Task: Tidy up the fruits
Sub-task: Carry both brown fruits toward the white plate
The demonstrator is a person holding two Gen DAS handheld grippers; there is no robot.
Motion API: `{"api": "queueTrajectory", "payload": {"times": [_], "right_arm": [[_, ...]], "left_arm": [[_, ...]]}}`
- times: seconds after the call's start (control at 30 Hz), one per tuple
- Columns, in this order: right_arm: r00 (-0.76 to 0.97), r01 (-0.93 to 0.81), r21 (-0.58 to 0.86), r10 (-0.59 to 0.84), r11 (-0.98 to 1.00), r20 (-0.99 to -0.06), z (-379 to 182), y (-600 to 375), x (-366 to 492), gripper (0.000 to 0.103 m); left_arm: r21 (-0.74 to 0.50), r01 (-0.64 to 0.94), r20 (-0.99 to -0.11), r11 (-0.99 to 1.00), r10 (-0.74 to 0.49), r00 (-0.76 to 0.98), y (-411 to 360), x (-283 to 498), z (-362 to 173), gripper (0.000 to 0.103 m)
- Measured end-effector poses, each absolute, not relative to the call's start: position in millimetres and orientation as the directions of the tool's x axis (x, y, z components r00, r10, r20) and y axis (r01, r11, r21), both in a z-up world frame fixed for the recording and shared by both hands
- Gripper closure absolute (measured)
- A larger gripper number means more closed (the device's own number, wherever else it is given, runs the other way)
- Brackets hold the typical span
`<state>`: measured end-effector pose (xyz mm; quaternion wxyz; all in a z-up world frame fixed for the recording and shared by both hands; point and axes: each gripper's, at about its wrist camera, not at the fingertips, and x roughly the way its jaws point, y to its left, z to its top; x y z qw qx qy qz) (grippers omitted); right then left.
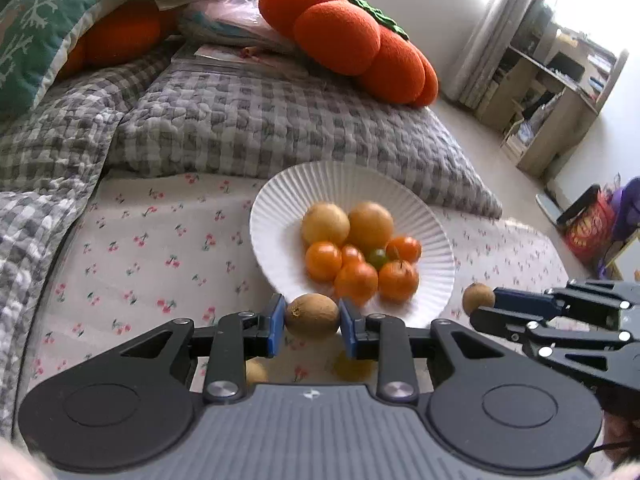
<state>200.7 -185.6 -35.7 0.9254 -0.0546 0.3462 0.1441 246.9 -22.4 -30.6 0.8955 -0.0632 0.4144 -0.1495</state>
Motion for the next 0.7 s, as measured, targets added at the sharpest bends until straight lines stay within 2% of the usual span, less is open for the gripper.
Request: {"api": "queueTrajectory", "payload": {"times": [0.27, 0.7], "right_arm": [[0.731, -0.297, 0.003, 0.23, 0.955, -0.643, -48, -183, 232, 0.081], [0.734, -0.353, -0.02, 0.264, 0.935, -0.626, -53, -157, 261, 0.082]], "left_arm": [[-0.277, 0.201, -0.716, 0.94, -0.341, 0.608, -32, 280, -41, 0.087], [-0.259, 0.188, -0.728, 0.947, -0.32, 0.607, -33, 319, -59, 0.087]]}}
